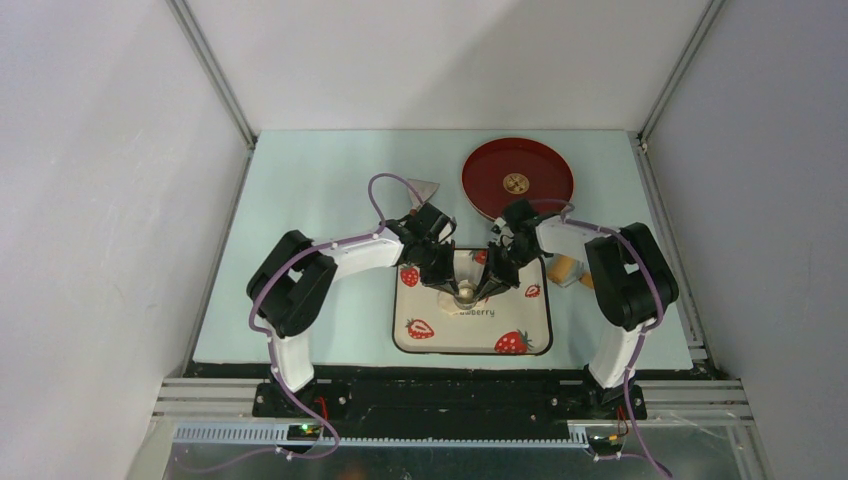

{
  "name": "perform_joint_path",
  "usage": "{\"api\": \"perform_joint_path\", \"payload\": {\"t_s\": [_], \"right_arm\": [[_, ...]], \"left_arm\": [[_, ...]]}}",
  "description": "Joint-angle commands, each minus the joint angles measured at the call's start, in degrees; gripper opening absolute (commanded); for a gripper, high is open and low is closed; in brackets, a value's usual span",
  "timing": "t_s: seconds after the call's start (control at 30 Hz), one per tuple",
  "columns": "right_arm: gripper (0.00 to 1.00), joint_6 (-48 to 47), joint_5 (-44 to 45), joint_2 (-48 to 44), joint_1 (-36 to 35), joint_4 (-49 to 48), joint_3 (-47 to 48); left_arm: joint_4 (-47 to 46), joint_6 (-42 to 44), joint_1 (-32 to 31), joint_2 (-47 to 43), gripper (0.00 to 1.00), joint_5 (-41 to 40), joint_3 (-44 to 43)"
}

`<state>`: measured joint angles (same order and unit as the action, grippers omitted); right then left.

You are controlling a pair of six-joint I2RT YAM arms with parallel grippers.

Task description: Roll out the dumpling wrappers from the dough

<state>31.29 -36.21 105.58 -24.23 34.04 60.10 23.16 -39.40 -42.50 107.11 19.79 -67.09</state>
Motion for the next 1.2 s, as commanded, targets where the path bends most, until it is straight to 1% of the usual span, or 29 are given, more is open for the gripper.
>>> {"api": "perform_joint_path", "payload": {"t_s": [0.0,0.27,0.43,0.7,1.0,1.07,1.1,1.13,1.17], "right_arm": [[0.00,-0.2,11.9,7.6,-1.5,-3.8,-4.6],[0.00,-0.3,13.9,9.5,-1.1,-3.0,-4.7],[0.00,-0.2,13.2,9.7,-0.9,-4.0,-5.3],[0.00,-0.4,13.2,5.4,-1.0,-2.2,-5.0],[0.00,-1.1,13.0,2.3,-2.0,3.4,-1.6],[0.00,-1.3,12.5,1.2,-2.0,4.6,-0.7],[0.00,-1.4,12.1,0.9,-2.1,5.0,-0.2],[0.00,-1.5,11.8,0.4,-2.1,5.6,0.2],[0.03,-1.6,11.5,0.1,-2.1,6.0,0.8]], "left_arm": [[2.9,0.8,-2.0,6.9,0.00,-3.5,4.5],[2.9,0.5,-2.0,8.1,0.00,-3.2,4.9],[2.9,0.5,-2.0,8.1,0.00,-3.2,5.3],[3.1,0.7,-1.7,4.3,0.00,-2.7,3.5],[4.7,1.1,1.3,-0.8,0.00,-1.2,2.2],[5.1,1.3,1.7,-1.6,0.03,-0.8,1.8],[5.3,1.4,1.9,-1.8,0.06,-0.6,1.6],[5.4,1.6,1.9,-2.0,0.10,-0.5,1.4],[5.5,1.6,2.0,-2.1,0.12,-0.3,1.2]]}}
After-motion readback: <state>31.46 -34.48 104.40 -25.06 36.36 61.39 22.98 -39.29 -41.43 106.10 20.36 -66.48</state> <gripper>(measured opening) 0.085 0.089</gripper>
